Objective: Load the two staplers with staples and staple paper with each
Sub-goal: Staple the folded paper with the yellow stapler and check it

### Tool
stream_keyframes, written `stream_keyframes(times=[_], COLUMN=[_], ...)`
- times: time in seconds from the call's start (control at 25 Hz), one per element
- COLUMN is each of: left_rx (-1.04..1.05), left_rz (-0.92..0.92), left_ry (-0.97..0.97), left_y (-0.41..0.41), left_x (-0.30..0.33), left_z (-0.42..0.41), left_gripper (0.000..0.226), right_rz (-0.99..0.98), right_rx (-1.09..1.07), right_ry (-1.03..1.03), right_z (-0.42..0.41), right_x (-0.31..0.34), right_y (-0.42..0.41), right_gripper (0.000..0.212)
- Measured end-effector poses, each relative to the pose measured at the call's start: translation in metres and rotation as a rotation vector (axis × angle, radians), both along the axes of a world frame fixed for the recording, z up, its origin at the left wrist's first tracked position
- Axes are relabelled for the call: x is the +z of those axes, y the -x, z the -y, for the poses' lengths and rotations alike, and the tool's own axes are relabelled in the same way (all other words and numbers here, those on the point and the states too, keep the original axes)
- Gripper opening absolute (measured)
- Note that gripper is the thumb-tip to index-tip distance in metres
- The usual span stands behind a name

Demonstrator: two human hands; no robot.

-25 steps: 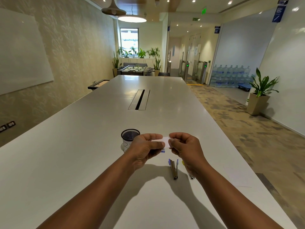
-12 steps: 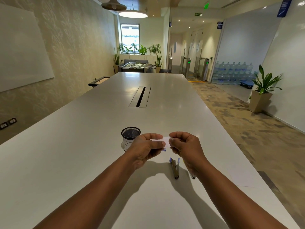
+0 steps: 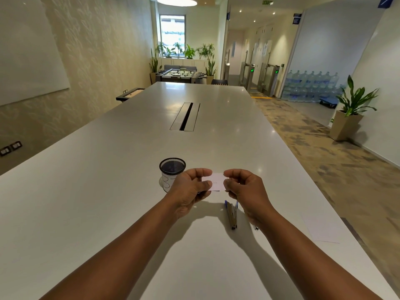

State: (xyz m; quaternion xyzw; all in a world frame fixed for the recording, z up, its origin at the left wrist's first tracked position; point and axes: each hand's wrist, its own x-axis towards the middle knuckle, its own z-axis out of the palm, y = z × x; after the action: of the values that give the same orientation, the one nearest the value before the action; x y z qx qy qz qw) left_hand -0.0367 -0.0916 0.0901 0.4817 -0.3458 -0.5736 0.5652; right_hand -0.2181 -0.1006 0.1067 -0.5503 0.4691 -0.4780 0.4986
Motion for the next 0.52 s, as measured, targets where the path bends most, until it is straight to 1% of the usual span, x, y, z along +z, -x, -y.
stream_keyframes(times=[0.12, 0.24, 0.32, 0.36, 0.4, 0.44, 0.52], left_rx=[0.073, 0.129, 0.148, 0.158, 0.169, 0.179, 0.178], left_rz=[0.043, 0.062, 0.123, 0.222, 0.384, 0.58, 0.947], left_ry=[-0.011, -0.06, -0.071, -0.06, -0.036, 0.0, 0.077], left_y=[-0.003, -0.006, -0.01, -0.012, -0.014, -0.016, -0.024], left_x=[-0.016, -0.033, -0.044, -0.049, -0.055, -0.059, -0.068], left_z=[0.003, 0.006, 0.009, 0.01, 0.01, 0.009, 0.003], left_gripper=[0.022, 0.027, 0.026, 0.022, 0.016, 0.011, 0.012], right_rz=[-0.05, -0.146, -0.224, -0.268, -0.316, -0.359, -0.424], right_rx=[-0.023, -0.064, -0.086, -0.097, -0.105, -0.107, -0.096], right_ry=[0.011, 0.021, 0.045, 0.066, 0.093, 0.123, 0.17], right_z=[0.006, 0.013, 0.017, 0.019, 0.021, 0.024, 0.029], right_x=[-0.007, -0.013, -0.017, -0.018, -0.02, -0.021, -0.022], right_y=[0.001, -0.001, -0.003, -0.003, -0.003, -0.003, -0.004], right_gripper=[0.033, 0.024, 0.018, 0.017, 0.016, 0.015, 0.018])
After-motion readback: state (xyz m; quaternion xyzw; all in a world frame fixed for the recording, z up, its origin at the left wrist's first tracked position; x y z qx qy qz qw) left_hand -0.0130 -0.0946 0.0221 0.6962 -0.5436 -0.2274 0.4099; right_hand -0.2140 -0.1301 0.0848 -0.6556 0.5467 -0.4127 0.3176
